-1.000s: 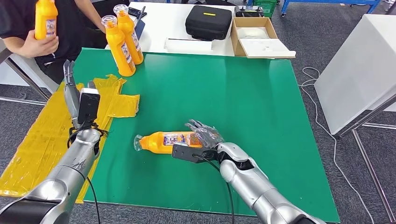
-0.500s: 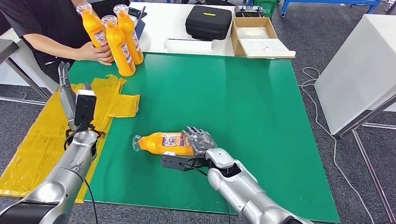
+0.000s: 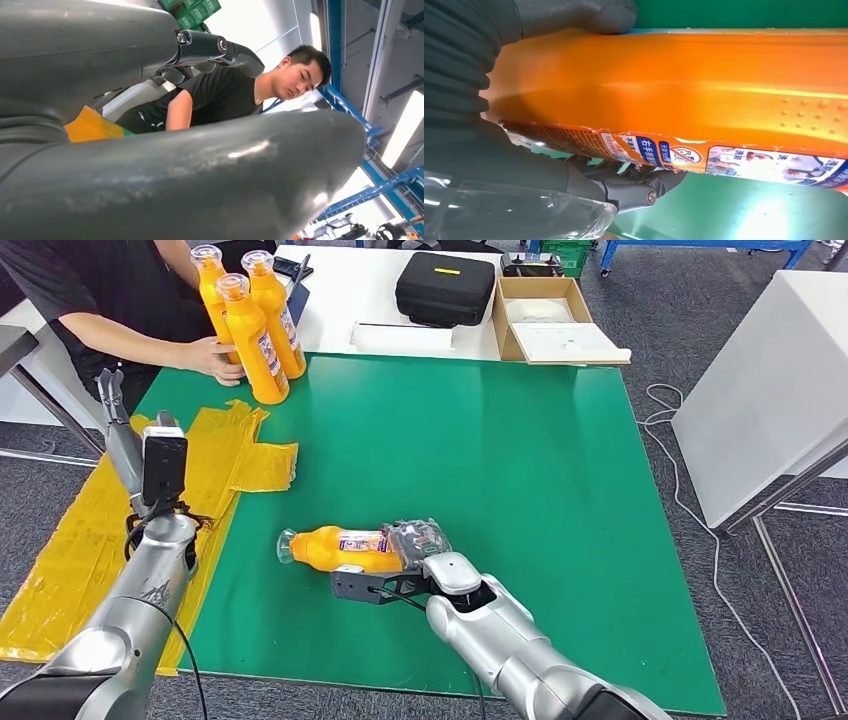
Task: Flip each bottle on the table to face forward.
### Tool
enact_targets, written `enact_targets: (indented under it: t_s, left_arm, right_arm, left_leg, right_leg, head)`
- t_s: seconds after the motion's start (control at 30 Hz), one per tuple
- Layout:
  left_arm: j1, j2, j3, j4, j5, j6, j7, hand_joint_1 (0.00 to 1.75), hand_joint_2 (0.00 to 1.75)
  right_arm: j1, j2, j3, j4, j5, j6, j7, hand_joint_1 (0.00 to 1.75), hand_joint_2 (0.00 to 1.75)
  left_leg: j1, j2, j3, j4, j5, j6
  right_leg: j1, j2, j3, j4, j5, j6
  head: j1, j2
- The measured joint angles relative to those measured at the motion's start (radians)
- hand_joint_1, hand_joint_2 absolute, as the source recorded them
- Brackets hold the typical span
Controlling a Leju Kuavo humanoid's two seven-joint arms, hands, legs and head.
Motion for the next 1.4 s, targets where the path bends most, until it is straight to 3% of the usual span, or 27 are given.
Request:
enact_targets:
  t_s: [0.63, 0.9, 1.1, 1.23, 1.4]
  left_arm:
    - [0.023, -0.004, 0.044, -0.03, 0.003, -0.031, 0.0, 0.0, 0.0]
    - [0.072, -0.024, 0.064, -0.087, 0.073, -0.226, 0.032, 0.0, 0.0]
    - [0.147, -0.04, 0.072, -0.169, 0.226, -0.501, 0.101, 0.0, 0.0]
    - [0.202, -0.046, 0.06, -0.222, 0.33, -0.615, 0.108, 0.0, 1.75]
    - [0.245, -0.044, 0.024, -0.263, 0.448, -0.692, 0.119, 0.0, 1.75]
  right_arm:
    - [-0.007, 0.013, -0.033, 0.021, 0.05, 0.007, 0.002, 1.75, 1.75]
    - [-0.01, 0.011, -0.122, -0.027, 0.051, -0.014, 0.021, 1.75, 1.75]
    - [-0.016, 0.002, -0.234, -0.206, 0.034, -0.018, 0.026, 1.75, 1.75]
    - [-0.028, -0.011, -0.276, -0.292, -0.002, -0.015, 0.019, 1.75, 1.75]
    - [-0.032, -0.036, -0.301, -0.332, -0.061, -0.055, 0.0, 1.75, 1.75]
  left_leg:
    - [0.0, 0.0, 0.001, 0.0, 0.0, 0.0]
    - [0.0, 0.0, 0.0, 0.0, 0.0, 0.0]
    - [-0.001, 0.0, -0.001, 0.0, 0.0, 0.0]
    - [-0.001, 0.0, -0.001, 0.0, 0.0, 0.0]
    - [-0.001, -0.001, -0.001, 0.0, 0.0, 0.0]
  right_leg:
    - [0.0, 0.0, 0.001, 0.0, 0.0, 0.0]
    - [0.0, 0.0, 0.0, 0.0, 0.0, 0.0]
    - [0.0, 0.0, 0.0, 0.0, 0.0, 0.0]
    - [0.0, 0.0, -0.001, 0.0, 0.0, 0.0]
    - [0.0, 0.0, -0.001, 0.0, 0.0, 0.0]
  head:
    - [0.0, 0.0]
    - [0.0, 0.0]
    - [0.0, 0.0]
    - [0.0, 0.0]
    - [0.0, 0.0]
